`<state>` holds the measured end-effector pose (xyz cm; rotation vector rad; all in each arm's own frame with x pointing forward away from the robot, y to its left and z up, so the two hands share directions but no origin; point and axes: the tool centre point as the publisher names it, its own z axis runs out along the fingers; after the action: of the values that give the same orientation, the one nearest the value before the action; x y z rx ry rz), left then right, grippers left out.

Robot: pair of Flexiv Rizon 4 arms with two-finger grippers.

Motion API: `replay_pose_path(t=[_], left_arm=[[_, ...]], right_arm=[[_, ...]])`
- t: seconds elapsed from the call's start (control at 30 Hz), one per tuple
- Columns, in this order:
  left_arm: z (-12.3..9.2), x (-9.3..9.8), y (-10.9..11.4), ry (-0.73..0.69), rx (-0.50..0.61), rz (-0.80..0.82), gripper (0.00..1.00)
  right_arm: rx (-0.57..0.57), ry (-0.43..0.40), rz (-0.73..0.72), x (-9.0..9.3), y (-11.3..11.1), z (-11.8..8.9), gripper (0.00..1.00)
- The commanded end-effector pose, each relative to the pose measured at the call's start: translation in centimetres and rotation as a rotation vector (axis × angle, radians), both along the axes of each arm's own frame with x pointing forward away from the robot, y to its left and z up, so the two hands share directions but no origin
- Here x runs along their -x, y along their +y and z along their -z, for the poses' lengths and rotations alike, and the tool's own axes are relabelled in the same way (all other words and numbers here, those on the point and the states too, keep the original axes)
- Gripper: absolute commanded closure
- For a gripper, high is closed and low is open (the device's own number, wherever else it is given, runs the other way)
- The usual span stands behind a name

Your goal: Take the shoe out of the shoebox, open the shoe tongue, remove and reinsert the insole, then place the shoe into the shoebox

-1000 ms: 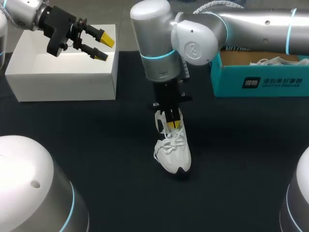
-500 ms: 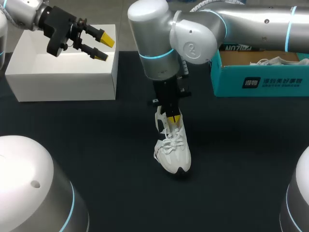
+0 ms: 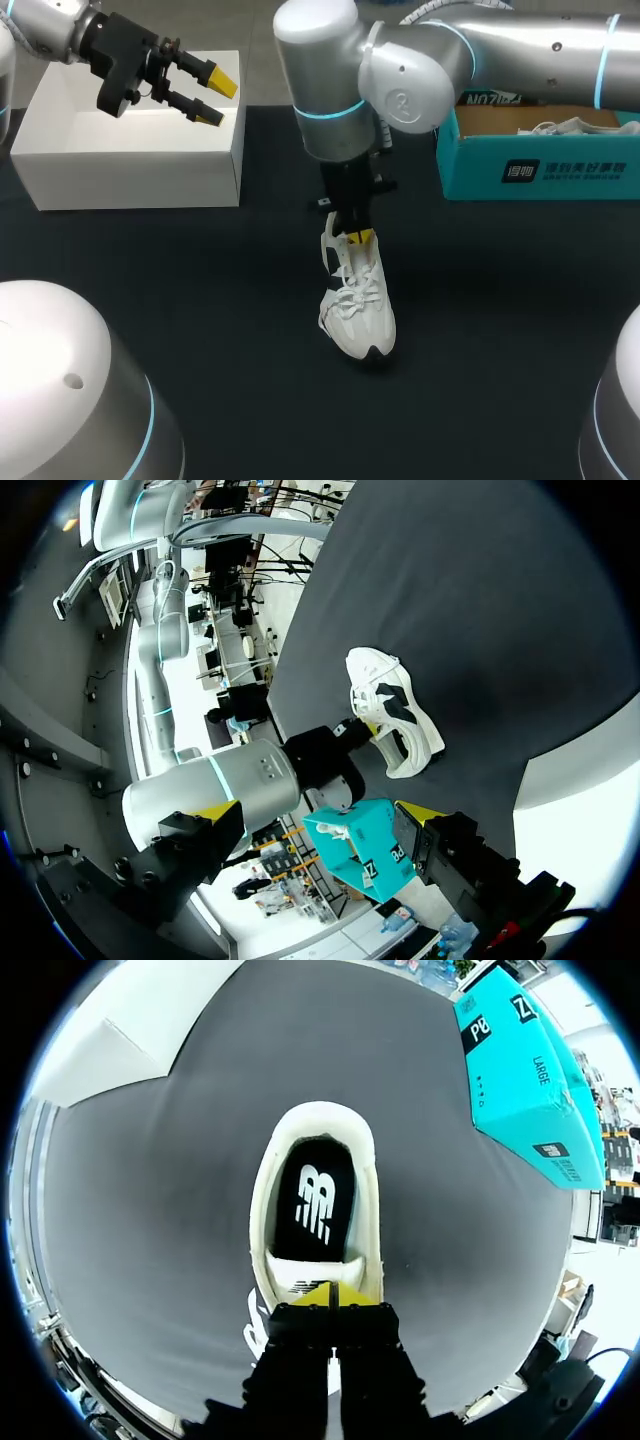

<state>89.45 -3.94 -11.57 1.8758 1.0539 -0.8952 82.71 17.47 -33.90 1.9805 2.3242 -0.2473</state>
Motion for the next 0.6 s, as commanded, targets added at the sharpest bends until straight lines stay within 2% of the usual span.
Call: replay_pose_path(t=[0.03, 0.13, 0.17, 0.3, 0.43, 0.6], left_arm=[[0.0, 0.0, 0.0, -0.001, -0.004, 0.001, 0.00], [0.0, 0.0, 0.0, -0.001, -0.004, 0.001, 0.00], [0.0, 0.0, 0.0, -0.001, -0.004, 0.001, 0.00], [0.0, 0.0, 0.0, -0.001, -0.004, 0.001, 0.00], [0.0, 0.0, 0.0, -0.001, -0.004, 0.001, 0.00], [0.0, 0.0, 0.0, -0.001, -0.004, 0.001, 0.00]], right_arm=[[-0.021, -0.048, -0.072, 0.8, 0.0, -1.6, 1.00], [-0.060, -0.082, -0.236, 1.0, -0.1, -2.6, 1.00], [-0.065, -0.073, -0.327, 0.9, 0.0, -3.0, 1.00], [-0.096, -0.028, -0.534, 0.5, 0.1, -3.5, 1.00], [-0.135, -0.033, -0.715, 0.5, 0.5, -4.0, 1.00], [-0.135, -0.017, -0.684, 0.4, 0.4, -4.1, 1.00]])
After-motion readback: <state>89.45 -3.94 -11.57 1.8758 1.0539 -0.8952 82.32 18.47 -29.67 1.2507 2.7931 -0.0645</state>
